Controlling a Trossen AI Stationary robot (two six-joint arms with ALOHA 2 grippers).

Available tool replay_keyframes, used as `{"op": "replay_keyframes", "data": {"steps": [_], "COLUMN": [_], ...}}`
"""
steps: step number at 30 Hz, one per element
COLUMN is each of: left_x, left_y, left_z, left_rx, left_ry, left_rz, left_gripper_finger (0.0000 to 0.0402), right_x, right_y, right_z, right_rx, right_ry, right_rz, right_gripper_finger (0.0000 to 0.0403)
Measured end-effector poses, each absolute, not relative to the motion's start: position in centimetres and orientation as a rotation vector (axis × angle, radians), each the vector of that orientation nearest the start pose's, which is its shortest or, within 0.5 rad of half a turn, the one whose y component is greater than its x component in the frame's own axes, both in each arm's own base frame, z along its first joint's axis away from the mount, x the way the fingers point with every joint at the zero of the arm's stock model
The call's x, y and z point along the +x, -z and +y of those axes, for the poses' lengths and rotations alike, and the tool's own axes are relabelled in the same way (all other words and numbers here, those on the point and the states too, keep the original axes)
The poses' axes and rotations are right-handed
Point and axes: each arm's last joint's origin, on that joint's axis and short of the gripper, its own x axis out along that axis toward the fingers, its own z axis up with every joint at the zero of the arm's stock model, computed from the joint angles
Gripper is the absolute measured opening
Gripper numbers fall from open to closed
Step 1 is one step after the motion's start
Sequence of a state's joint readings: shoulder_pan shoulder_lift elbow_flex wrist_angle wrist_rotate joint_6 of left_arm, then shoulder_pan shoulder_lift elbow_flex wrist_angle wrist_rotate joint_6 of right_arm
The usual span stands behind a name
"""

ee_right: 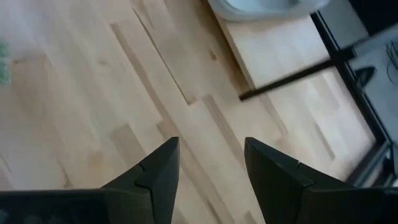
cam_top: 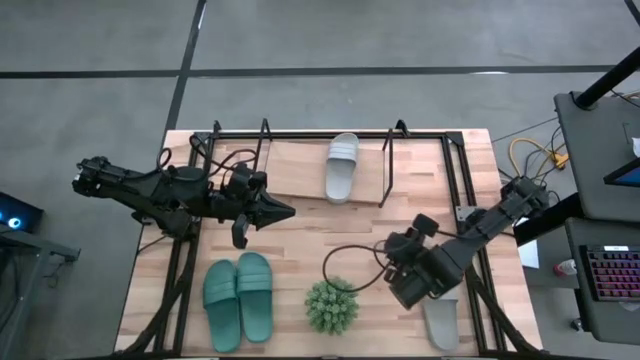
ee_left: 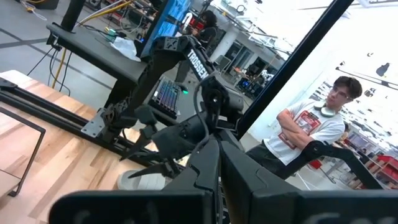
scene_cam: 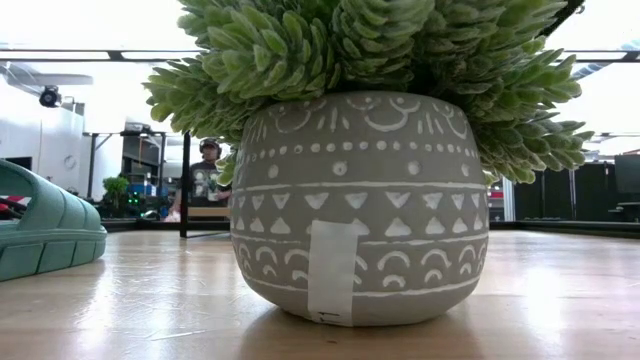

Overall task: Pick and place slides into the shelf
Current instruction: Put the gray slipper on the shelf

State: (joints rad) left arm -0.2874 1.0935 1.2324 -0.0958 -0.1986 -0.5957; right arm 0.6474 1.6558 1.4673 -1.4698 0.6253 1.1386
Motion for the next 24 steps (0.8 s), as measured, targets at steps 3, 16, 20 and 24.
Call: {"op": "replay_keyframes", "data": {"steps": [3,16,20,24], "left_x": [22.1,22.1,22.1,22.1], "left_y": [-43.5,-43.5,-43.5,-43.5], "left_z": [-5.9,-5.9,-6.0,-6.0], "left_rx": [-0.606,-0.604,-0.598,-0.597], "left_ry": [0.099,0.099,0.102,0.103], "left_rz": [-0.014,-0.014,-0.012,-0.01], "left_gripper_finger": [0.0,0.0,0.0,0.0], "right_x": [22.8,19.0,17.6,15.9], "right_y": [-28.9,-28.0,-27.5,-26.9], "right_z": [16.7,20.5,21.4,22.4], "right_rx": [0.014,0.127,0.138,0.129], "right_ry": [0.693,0.673,0.66,0.635], "right_rz": [1.085,1.125,1.174,1.242], "right_gripper_finger": [0.0173,0.0166,0.0167,0.0166]}}
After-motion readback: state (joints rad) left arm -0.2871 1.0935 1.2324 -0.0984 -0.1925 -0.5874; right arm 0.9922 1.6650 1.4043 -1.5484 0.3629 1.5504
